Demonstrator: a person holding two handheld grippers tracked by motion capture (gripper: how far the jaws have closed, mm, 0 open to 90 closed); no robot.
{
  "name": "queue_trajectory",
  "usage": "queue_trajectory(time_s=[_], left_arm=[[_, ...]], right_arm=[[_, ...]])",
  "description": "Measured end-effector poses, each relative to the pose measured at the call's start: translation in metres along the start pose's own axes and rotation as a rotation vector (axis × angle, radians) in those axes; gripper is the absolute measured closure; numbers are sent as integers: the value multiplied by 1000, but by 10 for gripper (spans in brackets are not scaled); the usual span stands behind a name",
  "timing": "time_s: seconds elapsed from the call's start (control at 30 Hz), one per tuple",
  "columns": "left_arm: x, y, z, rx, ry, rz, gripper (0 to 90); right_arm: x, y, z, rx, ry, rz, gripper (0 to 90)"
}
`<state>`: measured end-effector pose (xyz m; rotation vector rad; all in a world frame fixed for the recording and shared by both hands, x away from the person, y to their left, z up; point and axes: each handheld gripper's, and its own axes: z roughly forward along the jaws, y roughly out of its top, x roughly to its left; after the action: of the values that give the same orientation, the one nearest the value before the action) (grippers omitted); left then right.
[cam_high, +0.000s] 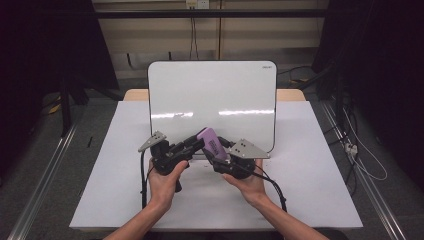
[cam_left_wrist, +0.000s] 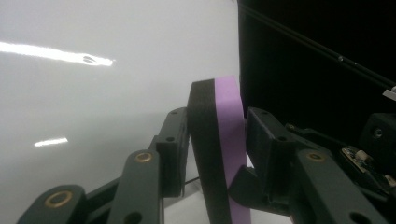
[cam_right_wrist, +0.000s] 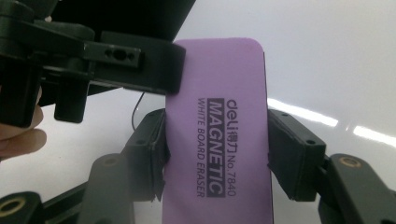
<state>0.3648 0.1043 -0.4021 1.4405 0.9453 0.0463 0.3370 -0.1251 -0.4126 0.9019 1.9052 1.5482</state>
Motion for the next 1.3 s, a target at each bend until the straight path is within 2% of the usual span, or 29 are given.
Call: queue_trajectory(time_s=[0.17, 0.27, 0.53, 0.6, 0.67, 0.73, 0.83, 0.9, 0.97, 1.0, 1.07, 1.13, 1.2, 1.23, 1.3], left_arm=[[1, 0, 1, 3, -10, -31, 611], [3, -1, 1, 6, -25, -71, 616], [2, -2, -1, 30, -10, -53, 637], [0, 1, -2, 34, -7, -34, 646], [-4, 2, -3, 41, 2, 12, 656], [-4, 3, -4, 47, 5, 32, 663], [-3, 7, -6, 48, 20, 44, 668], [-1, 11, -8, 51, 32, 58, 669], [0, 14, -10, 63, 52, 89, 669], [0, 16, -11, 71, 70, 115, 669], [1, 20, -14, 84, 81, 139, 670], [1, 25, -17, 107, 104, 177, 670], [1, 30, -20, 111, 123, 208, 671], [1, 32, -22, 112, 132, 226, 671], [2, 37, -26, 122, 159, 268, 670]], right_arm=[[0, -1, 0, 0, -3, 9, 418], [0, -1, 0, -3, -2, 14, 418], [3, -4, 2, -1, 8, 32, 417], [3, -3, 2, -6, 17, 36, 416], [3, -2, 2, -3, 27, 37, 414], [2, -2, 2, 3, 40, 36, 408], [-2, -2, 0, 29, 58, 45, 319], [-4, -2, -3, 41, 47, 45, 278], [-7, -2, -6, 41, 48, 48, 233], [-8, -2, -8, 48, 43, 49, 221], [-11, -3, -11, 58, 31, 39, 191], [-16, -5, -16, 63, 14, 50, 162], [-24, -6, -23, 77, -22, 47, 114], [-24, -6, -23, 77, -22, 47, 114], [-32, -7, -31, 79, -59, 51, 98]])
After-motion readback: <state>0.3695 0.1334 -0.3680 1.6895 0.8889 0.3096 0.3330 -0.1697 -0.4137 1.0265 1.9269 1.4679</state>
